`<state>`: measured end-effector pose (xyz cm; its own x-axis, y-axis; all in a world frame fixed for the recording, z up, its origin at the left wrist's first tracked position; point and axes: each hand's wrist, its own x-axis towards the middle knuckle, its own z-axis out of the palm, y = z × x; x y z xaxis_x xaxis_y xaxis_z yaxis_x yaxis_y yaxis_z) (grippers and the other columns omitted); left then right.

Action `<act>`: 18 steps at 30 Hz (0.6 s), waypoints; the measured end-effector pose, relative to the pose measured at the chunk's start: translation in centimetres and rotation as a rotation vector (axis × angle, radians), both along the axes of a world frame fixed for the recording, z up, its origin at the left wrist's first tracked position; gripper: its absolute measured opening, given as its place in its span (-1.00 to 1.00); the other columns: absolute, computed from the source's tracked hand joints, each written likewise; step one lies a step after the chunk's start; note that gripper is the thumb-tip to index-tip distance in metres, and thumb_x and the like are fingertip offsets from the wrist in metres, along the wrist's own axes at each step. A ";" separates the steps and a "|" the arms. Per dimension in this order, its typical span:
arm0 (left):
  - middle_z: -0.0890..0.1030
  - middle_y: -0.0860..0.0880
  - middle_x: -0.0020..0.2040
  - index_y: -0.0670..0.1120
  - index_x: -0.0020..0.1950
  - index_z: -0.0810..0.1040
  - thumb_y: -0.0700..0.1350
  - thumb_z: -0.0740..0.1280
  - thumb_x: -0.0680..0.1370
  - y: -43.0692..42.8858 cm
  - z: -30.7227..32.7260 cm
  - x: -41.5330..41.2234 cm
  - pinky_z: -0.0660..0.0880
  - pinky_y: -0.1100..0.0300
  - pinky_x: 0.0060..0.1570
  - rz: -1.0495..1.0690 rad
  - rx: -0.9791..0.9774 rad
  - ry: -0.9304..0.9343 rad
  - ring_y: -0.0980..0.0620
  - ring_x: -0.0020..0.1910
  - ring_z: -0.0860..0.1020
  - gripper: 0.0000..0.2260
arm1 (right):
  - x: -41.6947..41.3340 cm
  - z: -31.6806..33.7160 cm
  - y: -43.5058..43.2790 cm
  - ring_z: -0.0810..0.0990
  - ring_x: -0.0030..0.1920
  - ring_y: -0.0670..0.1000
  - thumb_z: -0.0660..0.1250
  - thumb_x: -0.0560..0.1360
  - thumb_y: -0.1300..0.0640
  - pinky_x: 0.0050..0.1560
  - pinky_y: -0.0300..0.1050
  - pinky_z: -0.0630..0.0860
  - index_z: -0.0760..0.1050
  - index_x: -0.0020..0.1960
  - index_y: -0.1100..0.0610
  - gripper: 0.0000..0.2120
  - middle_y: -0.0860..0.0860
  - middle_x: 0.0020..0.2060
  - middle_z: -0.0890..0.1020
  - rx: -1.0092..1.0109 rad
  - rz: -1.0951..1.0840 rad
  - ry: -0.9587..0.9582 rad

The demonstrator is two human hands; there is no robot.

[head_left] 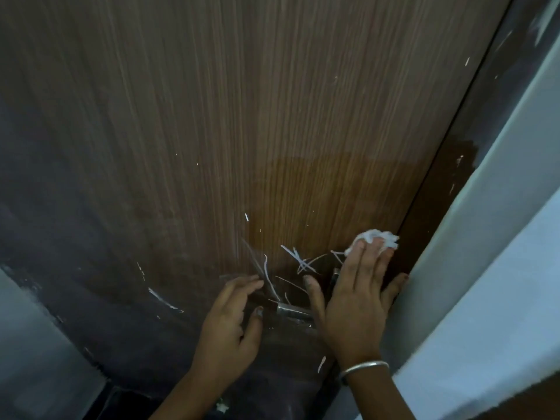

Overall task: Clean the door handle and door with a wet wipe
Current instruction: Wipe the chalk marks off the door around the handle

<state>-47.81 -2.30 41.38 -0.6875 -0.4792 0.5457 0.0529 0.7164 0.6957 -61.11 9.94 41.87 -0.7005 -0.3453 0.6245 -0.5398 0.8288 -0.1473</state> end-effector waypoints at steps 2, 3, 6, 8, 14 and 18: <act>0.50 0.05 0.16 -0.06 0.17 0.52 -0.20 0.28 0.42 0.0 -0.2 -0.1 0.32 0.57 0.01 0.005 0.000 -0.003 0.30 0.16 0.43 -0.67 | 0.0 0.4 -0.2 -0.09 0.47 0.24 0.02 0.44 -0.35 0.37 0.34 -0.02 0.01 0.49 0.29 -0.11 0.25 0.49 -0.01 -0.066 -0.013 -0.043; 0.49 0.07 0.15 -0.07 0.17 0.52 -0.21 0.28 0.41 0.1 -0.2 -0.2 0.32 0.57 0.01 0.004 -0.004 -0.002 0.31 0.17 0.42 -0.67 | 0.1 0.4 -0.5 -0.07 0.47 0.27 0.02 0.43 -0.37 0.37 0.33 -0.01 0.01 0.49 0.30 -0.10 0.27 0.49 0.02 -0.053 0.010 -0.051; 0.45 0.18 0.18 -0.03 0.18 0.51 -0.20 0.29 0.42 0.3 -0.3 -0.4 0.37 0.54 -0.02 -0.008 0.006 -0.011 0.31 0.18 0.41 -0.66 | 0.4 -0.4 -0.5 0.06 0.45 0.29 0.03 0.42 -0.37 0.33 0.35 0.01 0.07 0.47 0.25 -0.13 0.24 0.47 0.16 0.117 0.116 0.002; 0.45 0.19 0.19 -0.02 0.19 0.51 -0.19 0.28 0.42 0.3 -0.4 -0.6 0.39 0.52 -0.03 -0.014 0.014 -0.019 0.30 0.18 0.42 -0.66 | 0.4 -1.3 0.1 0.12 0.45 0.24 0.03 0.41 -0.36 0.30 0.38 0.03 0.11 0.46 0.22 -0.16 0.19 0.45 0.20 0.179 0.117 0.014; 0.49 0.10 0.16 -0.06 0.18 0.52 -0.20 0.29 0.41 0.5 -0.2 -0.9 0.38 0.52 0.00 -0.036 0.024 -0.024 0.30 0.16 0.43 -0.67 | 0.6 -1.7 0.4 0.02 0.46 0.27 -0.04 0.44 -0.38 0.34 0.36 0.03 0.00 0.48 0.28 -0.11 0.25 0.46 0.02 0.038 0.000 -0.093; 0.45 0.15 0.18 -0.04 0.20 0.51 -0.30 0.34 0.43 0.6 -0.5 -0.8 0.38 0.54 -0.06 -0.040 0.031 -0.037 0.34 0.15 0.42 -0.64 | 0.6 -1.4 -0.3 -0.07 0.47 0.25 0.04 0.41 -0.40 0.41 0.29 -0.04 -0.05 0.49 0.27 -0.06 0.23 0.48 0.03 0.088 0.095 -0.011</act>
